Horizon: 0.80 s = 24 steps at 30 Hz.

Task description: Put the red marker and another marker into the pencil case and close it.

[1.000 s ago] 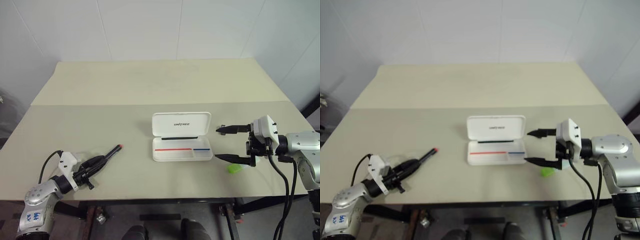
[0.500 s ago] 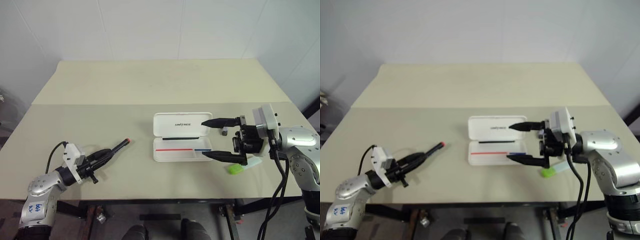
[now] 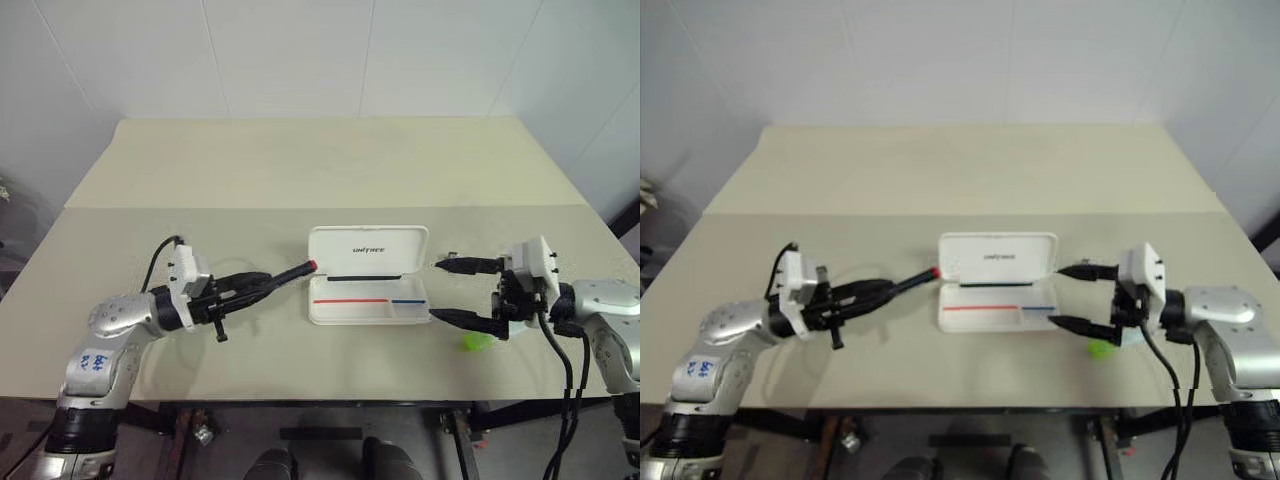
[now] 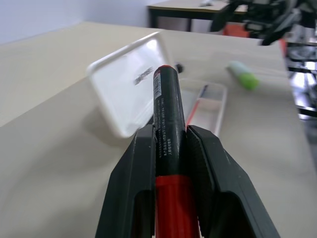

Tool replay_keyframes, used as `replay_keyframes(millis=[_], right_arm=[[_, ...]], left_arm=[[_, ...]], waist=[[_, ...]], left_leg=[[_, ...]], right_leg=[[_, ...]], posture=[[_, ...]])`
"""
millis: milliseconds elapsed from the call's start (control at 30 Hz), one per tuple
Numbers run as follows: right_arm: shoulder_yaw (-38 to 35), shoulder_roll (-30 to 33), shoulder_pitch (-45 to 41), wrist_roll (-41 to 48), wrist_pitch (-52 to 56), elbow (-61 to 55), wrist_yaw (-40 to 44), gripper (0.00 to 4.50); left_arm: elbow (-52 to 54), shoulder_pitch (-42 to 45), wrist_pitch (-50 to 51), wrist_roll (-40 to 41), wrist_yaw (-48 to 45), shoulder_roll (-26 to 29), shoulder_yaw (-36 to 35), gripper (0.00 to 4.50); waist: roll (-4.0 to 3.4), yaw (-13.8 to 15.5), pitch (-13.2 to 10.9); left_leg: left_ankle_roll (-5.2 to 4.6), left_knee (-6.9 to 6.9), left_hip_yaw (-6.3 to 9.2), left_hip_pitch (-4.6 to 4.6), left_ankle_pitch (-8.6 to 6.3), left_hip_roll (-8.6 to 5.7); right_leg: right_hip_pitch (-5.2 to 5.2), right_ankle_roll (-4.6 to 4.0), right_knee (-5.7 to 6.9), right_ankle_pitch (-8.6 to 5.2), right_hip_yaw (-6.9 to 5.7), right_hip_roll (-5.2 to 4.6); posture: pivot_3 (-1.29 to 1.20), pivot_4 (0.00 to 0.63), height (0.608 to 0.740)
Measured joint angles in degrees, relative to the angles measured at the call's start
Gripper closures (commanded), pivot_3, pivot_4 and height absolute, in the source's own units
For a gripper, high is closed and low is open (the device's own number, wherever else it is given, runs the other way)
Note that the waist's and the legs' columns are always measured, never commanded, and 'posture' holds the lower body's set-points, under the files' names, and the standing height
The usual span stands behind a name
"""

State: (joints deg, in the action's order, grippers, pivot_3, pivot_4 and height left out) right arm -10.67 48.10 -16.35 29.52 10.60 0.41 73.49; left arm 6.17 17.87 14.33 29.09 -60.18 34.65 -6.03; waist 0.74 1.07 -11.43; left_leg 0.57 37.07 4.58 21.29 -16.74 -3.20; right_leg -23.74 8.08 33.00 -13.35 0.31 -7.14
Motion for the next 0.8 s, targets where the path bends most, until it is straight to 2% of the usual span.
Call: replay_keyframes(millis=[167,400,633,800], right_arm=[[-2.5,0.9,3.0,-1.5,-1.9,1.2,-0.9,0.00],[-4.9,1.3,6.1,-1.8,-1.9,-0.3,-2.6,0.00],[-5.8,0.9,9.3,-1.0,-0.4,-6.7,-5.9,0.00],[-6.0,0.7,11.0,0.0,1.2,-9.9,-8.3,0.00]], left_arm=[[-1.2,4.6,0.1,-1.8,-1.9,-0.8,5.3,3.91],[-13.9,13.0,-3.3,-9.1,-2.1,-6.9,13.1,3.91],[-26.1,21.9,-7.5,-13.8,-2.3,-13.9,16.4,3.91],[-32.0,24.5,-10.3,-16.1,-3.3,-17.0,18.1,3.91]], waist=[[0.00,0.1,0.0],[0.00,0.2,0.0],[0.01,0.5,0.0],[0.02,0.3,0.0]], left_leg=[[0.01,0.03,-0.04,-0.01,-0.01,0.01],[-0.01,0.05,-0.07,-0.02,0.00,0.01],[-0.04,0.13,-0.09,0.04,-0.02,-0.01],[-0.11,0.09,-0.12,0.05,-0.07,0.00]], right_leg=[[0.02,0.02,0.01,0.01,0.03,0.02],[0.04,0.08,-0.02,0.04,0.05,0.04],[0.06,0.15,-0.08,0.08,0.07,0.06],[0.04,0.16,-0.15,0.09,0.07,0.06]], posture=[[0.00,0.150,0.740],[0.00,0.150,0.740],[0.00,0.150,0.740],[0.00,0.150,0.740]])
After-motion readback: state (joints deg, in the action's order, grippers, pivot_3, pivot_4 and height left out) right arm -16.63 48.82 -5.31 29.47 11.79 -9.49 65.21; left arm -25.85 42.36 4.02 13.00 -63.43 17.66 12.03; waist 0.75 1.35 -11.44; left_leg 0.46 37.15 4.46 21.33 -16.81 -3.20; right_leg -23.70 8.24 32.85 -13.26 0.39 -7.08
